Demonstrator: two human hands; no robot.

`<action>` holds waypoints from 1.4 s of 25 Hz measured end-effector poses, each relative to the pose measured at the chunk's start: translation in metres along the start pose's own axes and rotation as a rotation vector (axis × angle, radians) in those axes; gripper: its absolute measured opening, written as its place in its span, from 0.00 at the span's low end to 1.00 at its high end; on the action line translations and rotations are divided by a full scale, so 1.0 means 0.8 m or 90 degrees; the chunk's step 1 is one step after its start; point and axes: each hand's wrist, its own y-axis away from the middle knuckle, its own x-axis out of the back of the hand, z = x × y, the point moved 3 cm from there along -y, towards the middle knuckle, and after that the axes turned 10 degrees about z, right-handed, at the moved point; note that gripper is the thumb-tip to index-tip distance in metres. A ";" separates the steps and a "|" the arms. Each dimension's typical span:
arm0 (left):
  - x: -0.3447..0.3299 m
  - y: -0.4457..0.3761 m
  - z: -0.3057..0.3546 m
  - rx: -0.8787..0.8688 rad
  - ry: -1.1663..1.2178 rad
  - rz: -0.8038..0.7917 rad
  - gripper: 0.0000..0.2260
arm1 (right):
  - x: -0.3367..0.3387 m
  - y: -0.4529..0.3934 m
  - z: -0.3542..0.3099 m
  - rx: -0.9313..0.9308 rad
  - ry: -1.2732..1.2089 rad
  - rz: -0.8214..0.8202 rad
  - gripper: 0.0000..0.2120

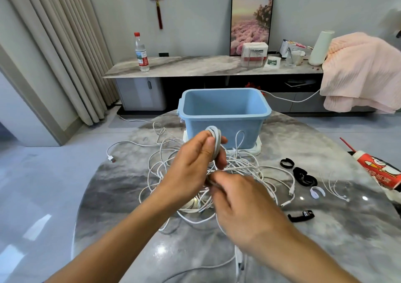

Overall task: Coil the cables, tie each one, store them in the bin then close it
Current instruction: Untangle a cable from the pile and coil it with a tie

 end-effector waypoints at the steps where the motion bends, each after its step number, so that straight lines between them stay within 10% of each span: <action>1: -0.003 0.002 0.001 -0.004 -0.016 -0.029 0.14 | 0.017 -0.005 0.005 0.016 0.030 0.028 0.08; 7: -0.020 0.006 0.014 0.029 0.012 -0.157 0.16 | 0.076 -0.021 0.021 0.226 0.143 0.245 0.15; 13: -0.028 0.014 0.023 0.086 0.129 -0.254 0.18 | 0.088 -0.056 0.077 0.169 -0.332 0.059 0.16; 18: -0.029 0.021 0.029 0.150 0.267 -0.306 0.19 | 0.069 -0.066 0.089 0.113 -0.436 0.072 0.23; 22: -0.019 0.017 0.054 0.184 0.521 -0.244 0.20 | 0.047 -0.062 0.112 0.062 -0.394 0.100 0.32; 26: 0.008 -0.004 0.049 0.207 0.626 -0.058 0.15 | 0.009 -0.044 0.101 0.011 -0.292 0.094 0.21; 32: 0.016 -0.018 0.003 0.172 0.345 0.082 0.14 | -0.035 0.002 0.026 0.079 -0.074 -0.036 0.08; 35: 0.015 -0.014 -0.005 0.081 0.162 0.054 0.15 | 0.001 0.002 0.021 0.132 0.008 0.062 0.10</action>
